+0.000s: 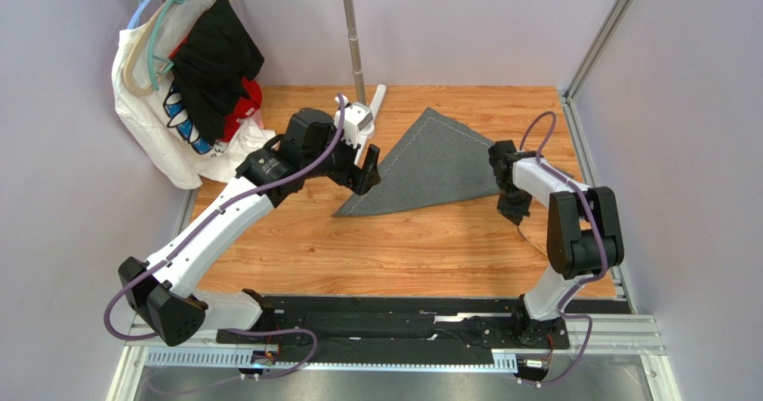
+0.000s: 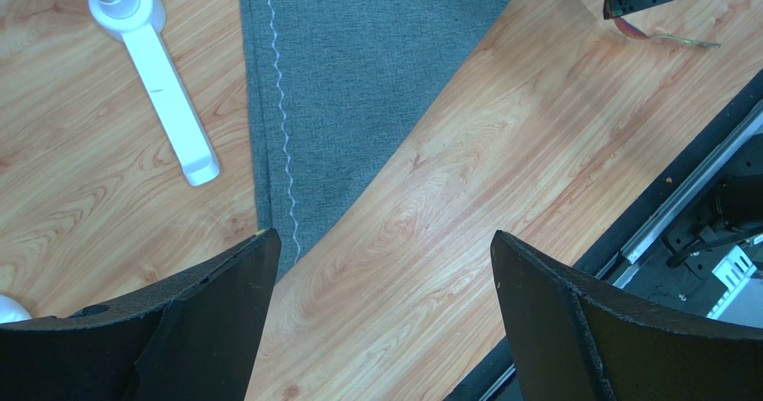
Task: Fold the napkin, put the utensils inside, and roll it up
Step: Grab a utensil with the right arm, then place the utensil onto the napkin
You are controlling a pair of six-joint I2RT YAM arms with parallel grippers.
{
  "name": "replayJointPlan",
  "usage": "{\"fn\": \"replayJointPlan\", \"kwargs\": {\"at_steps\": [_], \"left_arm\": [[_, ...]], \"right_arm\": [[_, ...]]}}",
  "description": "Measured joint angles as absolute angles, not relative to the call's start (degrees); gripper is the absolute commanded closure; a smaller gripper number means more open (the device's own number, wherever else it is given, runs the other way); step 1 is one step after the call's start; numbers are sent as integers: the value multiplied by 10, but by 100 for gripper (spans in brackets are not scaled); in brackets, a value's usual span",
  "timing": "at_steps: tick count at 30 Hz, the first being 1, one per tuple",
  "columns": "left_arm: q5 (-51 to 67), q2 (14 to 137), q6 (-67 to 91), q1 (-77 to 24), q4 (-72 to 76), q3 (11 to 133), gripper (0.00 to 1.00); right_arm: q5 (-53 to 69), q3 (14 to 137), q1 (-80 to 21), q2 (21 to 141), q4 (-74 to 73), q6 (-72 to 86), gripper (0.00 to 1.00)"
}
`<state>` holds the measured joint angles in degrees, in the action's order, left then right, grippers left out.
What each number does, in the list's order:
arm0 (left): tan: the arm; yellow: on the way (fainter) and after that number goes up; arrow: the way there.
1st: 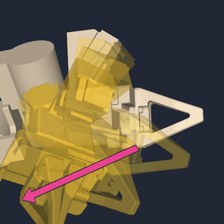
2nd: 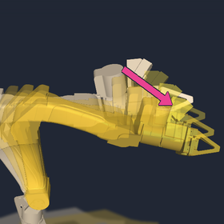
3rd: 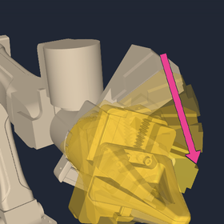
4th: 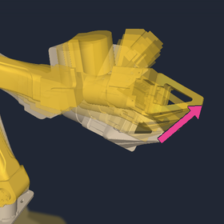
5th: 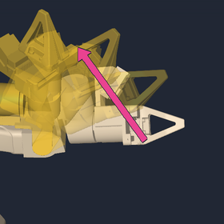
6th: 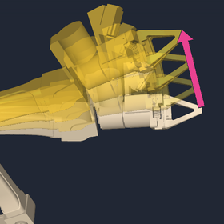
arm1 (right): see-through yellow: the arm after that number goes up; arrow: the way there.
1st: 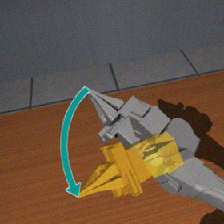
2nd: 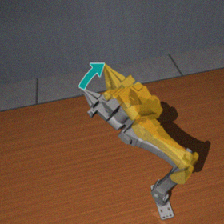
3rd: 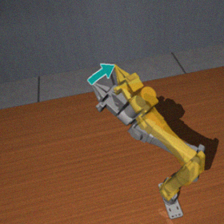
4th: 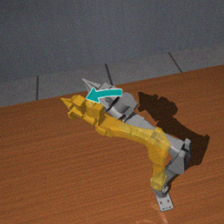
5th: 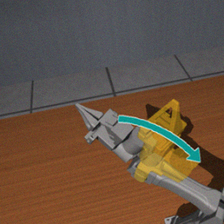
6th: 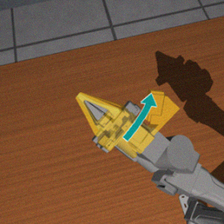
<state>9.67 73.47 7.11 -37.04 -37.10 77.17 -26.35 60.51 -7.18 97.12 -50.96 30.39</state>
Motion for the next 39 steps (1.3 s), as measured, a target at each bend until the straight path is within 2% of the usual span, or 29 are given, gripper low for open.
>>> {"fn": "replayJointPlan", "kwargs": {"at_steps": [9,17,39], "left_arm": [[87,735,70,-370,-372,772,4],[84,735,69,-370,-375,772,3],[66,735,59,-371,-375,772,4]], "right_arm": [[-275,643,-176,983,-557,334,100],[-333,779,-287,999,-632,353,100],[-491,1082,-334,1190,-736,315,100]]}}
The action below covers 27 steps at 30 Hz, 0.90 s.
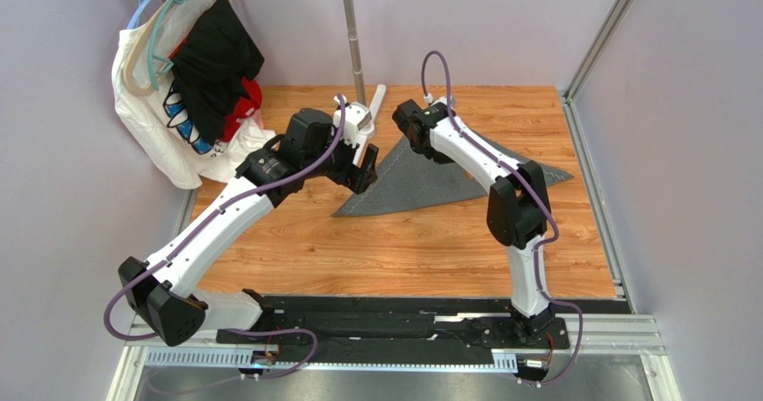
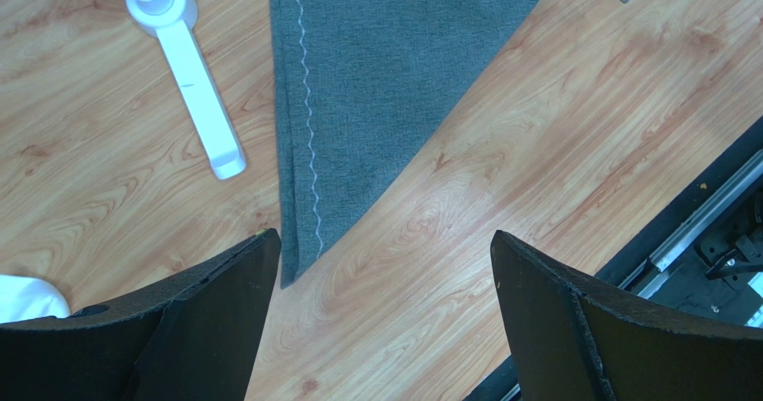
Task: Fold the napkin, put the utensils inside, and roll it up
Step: Place the utensil onto the napkin
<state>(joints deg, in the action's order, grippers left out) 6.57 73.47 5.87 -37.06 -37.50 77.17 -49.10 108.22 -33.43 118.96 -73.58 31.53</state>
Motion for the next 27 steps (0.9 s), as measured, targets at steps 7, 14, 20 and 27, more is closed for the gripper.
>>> {"fn": "replayJointPlan", "kwargs": {"at_steps": [7,14,20,27], "left_arm": [[61,735,58,-370,-375,772,3],[57,735,58,-370,-375,772,3],[54,735,58,-370,-375,772,4],[48,735,56,-370,-375,772,3]], "right_arm": [[-526,1126,-334,1254,-712,262,100],[-540,1115,-335,1272,-615,174,100],[-538,1076,-335,1272,-511,84,100],[-535,1047,-342,1272,-416,-17,100]]}}
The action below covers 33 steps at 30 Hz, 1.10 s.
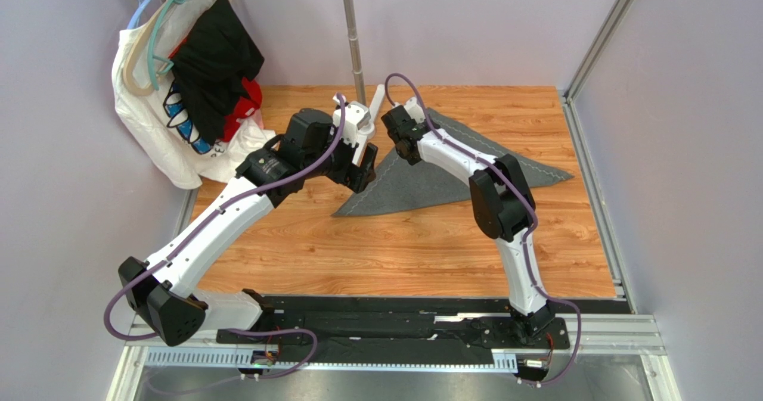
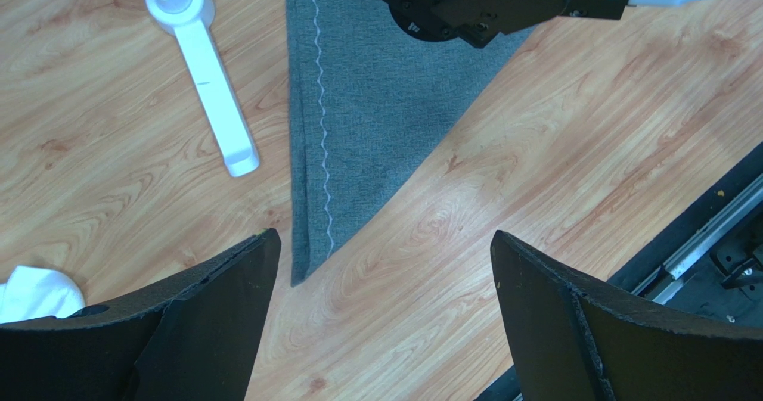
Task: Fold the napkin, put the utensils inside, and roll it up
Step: Place the utensil onto the napkin
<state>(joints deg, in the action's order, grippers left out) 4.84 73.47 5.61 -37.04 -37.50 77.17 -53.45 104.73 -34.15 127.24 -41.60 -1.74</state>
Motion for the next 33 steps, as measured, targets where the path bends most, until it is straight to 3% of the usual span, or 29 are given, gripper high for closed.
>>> {"fn": "replayJointPlan", "kwargs": {"at_steps": [33], "left_arm": [[39,735,54,-370,-375,772,4]], "right_arm": [[-528,907,-438,1270,-330,-59,100]]}}
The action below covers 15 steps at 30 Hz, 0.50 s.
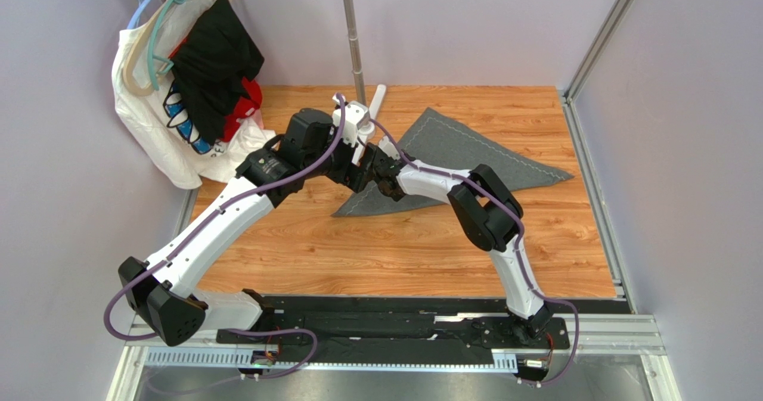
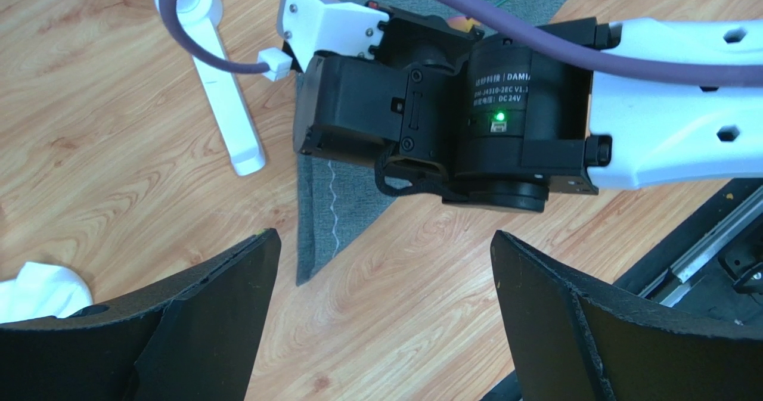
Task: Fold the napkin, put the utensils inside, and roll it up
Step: Place the utensil onto the napkin
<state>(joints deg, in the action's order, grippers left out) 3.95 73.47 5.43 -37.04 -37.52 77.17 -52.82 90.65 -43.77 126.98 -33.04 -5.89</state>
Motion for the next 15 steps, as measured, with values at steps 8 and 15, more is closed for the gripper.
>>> {"fn": "replayJointPlan", "kwargs": {"at_steps": [8,15], "left_arm": [[38,735,54,-371,-375,772,3],[37,735,54,-370,-375,772,3]], "right_arm": [[-528,907,-462,1270,-326,-61,100],[-528,898,-475,1270,-327,-58,100]]}}
